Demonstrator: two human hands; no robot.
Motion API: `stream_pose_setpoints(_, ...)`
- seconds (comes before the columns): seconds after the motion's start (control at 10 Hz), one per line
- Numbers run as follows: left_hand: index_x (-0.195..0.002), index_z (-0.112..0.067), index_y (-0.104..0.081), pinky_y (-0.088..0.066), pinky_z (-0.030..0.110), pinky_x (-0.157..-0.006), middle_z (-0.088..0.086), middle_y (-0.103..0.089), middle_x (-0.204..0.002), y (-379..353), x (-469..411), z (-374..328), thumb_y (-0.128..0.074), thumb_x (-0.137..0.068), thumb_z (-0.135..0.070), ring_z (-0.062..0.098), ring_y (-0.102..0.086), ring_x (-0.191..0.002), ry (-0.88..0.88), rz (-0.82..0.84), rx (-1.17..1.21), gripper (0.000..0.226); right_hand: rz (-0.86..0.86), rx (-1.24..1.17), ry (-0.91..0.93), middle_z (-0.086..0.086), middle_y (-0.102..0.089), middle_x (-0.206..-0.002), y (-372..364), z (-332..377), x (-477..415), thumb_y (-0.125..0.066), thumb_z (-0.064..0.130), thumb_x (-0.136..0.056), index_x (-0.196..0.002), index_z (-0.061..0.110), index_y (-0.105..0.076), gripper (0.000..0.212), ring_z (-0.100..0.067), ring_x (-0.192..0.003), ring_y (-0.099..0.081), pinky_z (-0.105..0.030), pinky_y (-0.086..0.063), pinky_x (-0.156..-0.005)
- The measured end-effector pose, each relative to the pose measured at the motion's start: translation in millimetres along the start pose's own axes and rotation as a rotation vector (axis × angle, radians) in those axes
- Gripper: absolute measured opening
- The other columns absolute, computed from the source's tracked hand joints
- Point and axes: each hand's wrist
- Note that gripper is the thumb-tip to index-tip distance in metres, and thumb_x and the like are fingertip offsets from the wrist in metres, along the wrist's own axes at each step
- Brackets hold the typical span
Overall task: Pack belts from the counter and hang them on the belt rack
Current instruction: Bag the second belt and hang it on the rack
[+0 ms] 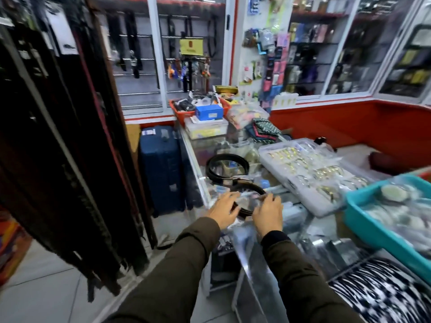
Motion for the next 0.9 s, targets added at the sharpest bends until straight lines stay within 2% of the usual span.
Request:
stream_pose_setpoints(0.1,-0.151,-0.004,-0.038,-0.025,0.037,-0.120,0.018,-0.038,-0.158,-25,-21,-16,-0.043,-0.105,-0.020,0.032,-0.033,-0.148,0.012,0.181,-0.107,0.049,0.060,-0.189,-0.235,-0.030,-0.057,-0.131,6,-23,-5,-0.055,0.016,-0.094,-0.124,-0.008,-0.051,0.039,-0.042,-0.125,-0.055,-0.042,-0.044,-0.101)
stream_pose_setpoints(0.2,-0.139,-0.003,-0.052,-0.042,0.042,-0.106,0.025,-0.056,-0.140,-43,-34,-30,-0.045,-0.103,-0.019,0.038,-0.053,-0.128,0.028,0.254,-0.159,0.040,0.156,-0.278,-0.361,-0.027,-0.062,-0.132,6,-39,-9,-0.054,0.017,-0.095,-0.124,-0.004,-0.061,0.037,-0.040,-0.127,-0.057,-0.040,-0.045,-0.103)
stream_pose_setpoints(0.3,-0.126,-0.006,-0.060,-0.047,0.045,-0.097,0.023,-0.061,-0.128,-53,-41,-39,-0.046,-0.099,-0.018,0.040,-0.059,-0.119,0.041,0.227,-0.225,0.033,0.160,-0.501,-0.472,-0.031,-0.067,-0.121,2,-48,-18,-0.060,0.014,-0.089,-0.114,-0.007,-0.067,0.034,-0.045,-0.115,-0.065,-0.054,-0.053,-0.100)
stream_pose_setpoints(0.4,-0.130,-0.010,-0.060,-0.049,0.046,-0.101,0.018,-0.060,-0.131,-54,-44,-41,-0.046,-0.100,-0.018,0.040,-0.058,-0.122,0.072,0.186,-0.299,0.034,0.197,-0.681,-0.530,-0.029,-0.072,-0.101,4,-47,-19,-0.061,0.006,-0.088,-0.093,-0.008,-0.070,0.017,-0.039,-0.078,-0.071,-0.052,-0.061,-0.084)
stream_pose_setpoints(0.5,-0.128,-0.014,-0.063,-0.051,0.046,-0.099,0.017,-0.062,-0.131,-54,-44,-41,-0.050,-0.101,-0.023,0.040,-0.059,-0.121,0.100,0.170,-0.274,0.031,0.215,-0.801,-0.589,-0.022,-0.064,-0.074,8,-41,-18,-0.058,-0.006,-0.089,-0.066,0.002,-0.057,0.025,-0.025,-0.044,-0.065,-0.033,-0.060,-0.052)
stream_pose_setpoints(0.6,-0.124,-0.018,-0.066,-0.052,0.043,-0.097,0.016,-0.066,-0.127,-53,-41,-43,-0.053,-0.100,-0.034,0.038,-0.062,-0.119,0.140,0.141,-0.182,0.032,0.299,-0.830,-0.575,-0.005,-0.055,-0.073,10,-41,-18,-0.059,-0.004,-0.091,-0.069,0.012,-0.052,0.028,-0.006,-0.036,-0.061,-0.015,-0.050,-0.039)
stream_pose_setpoints(0.7,-0.122,-0.021,-0.069,-0.053,0.042,-0.098,0.012,-0.069,-0.126,-51,-35,-44,-0.057,-0.097,-0.033,0.034,-0.064,-0.117,0.144,0.067,-0.075,0.030,0.336,-0.966,-0.592,-0.004,-0.055,-0.077,18,-38,-12,-0.058,-0.003,-0.094,-0.072,0.014,-0.051,0.028,-0.012,-0.056,-0.062,-0.013,-0.053,-0.043)
stream_pose_setpoints(0.8,-0.116,-0.022,-0.073,-0.055,0.039,-0.093,0.011,-0.074,-0.113,-44,-27,-41,-0.058,-0.095,-0.032,0.033,-0.067,-0.107,0.157,-0.025,0.060,0.028,0.262,-1.224,-0.647,-0.016,-0.061,-0.080,15,-31,-7,-0.057,-0.012,-0.090,-0.080,-0.002,-0.056,0.015,-0.022,-0.056,-0.065,-0.026,-0.059,-0.047)
stream_pose_setpoints(0.9,-0.123,-0.022,-0.072,-0.052,0.028,-0.095,0.005,-0.074,-0.121,-32,-14,-34,-0.058,-0.093,-0.024,0.024,-0.068,-0.110,0.159,-0.213,0.218,0.033,0.285,-1.278,-0.539,-0.024,-0.067,-0.088,17,-10,-1,-0.061,-0.008,-0.090,-0.111,-0.009,-0.061,0.020,-0.024,-0.061,-0.070,-0.031,-0.063,-0.058)
Point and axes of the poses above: each hand's wrist, its own x-axis away from the middle knuckle, its own y-axis out of the back of the hand, z = x × y
